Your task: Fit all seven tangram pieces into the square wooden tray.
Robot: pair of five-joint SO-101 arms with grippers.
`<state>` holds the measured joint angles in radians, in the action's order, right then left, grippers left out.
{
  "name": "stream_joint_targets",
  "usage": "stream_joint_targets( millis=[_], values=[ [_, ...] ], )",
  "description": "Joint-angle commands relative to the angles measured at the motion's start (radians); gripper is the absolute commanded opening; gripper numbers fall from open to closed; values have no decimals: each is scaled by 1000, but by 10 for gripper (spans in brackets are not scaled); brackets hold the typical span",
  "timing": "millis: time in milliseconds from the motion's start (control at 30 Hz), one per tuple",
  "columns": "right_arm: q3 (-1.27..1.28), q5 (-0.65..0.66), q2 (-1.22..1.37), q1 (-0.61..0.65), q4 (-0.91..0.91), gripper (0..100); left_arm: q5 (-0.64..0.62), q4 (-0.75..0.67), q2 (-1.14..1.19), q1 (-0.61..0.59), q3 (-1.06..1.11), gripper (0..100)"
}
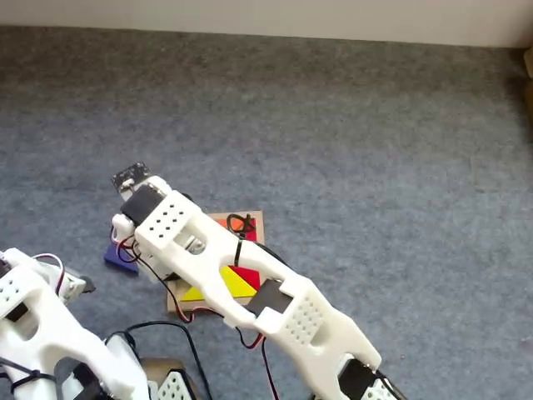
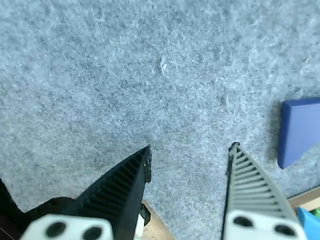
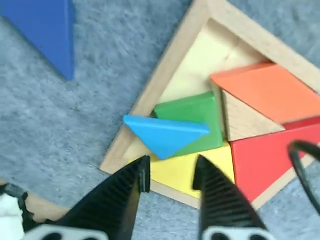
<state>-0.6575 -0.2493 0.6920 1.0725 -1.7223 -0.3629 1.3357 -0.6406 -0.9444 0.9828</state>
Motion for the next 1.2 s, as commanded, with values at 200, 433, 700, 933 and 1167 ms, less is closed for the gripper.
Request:
stream_joint_targets(
  millis=[200, 433, 700, 933, 1167],
  values=[
    [-5, 181, -137, -54, 18, 6, -2, -9, -27, -10, -56, 252],
    [-13, 224, 27, -76, 90, 6, -2, -9, -27, -10, -56, 252],
    [-8, 227, 35, -70, 81, 6, -2, -9, -27, -10, -56, 252],
    [-5, 310, 24, -30, -4, 6, -2, -9, -27, -10, -56, 252],
    [36, 353, 16, 13, -24, 6, -2, -9, -27, -10, -56, 252]
  ],
)
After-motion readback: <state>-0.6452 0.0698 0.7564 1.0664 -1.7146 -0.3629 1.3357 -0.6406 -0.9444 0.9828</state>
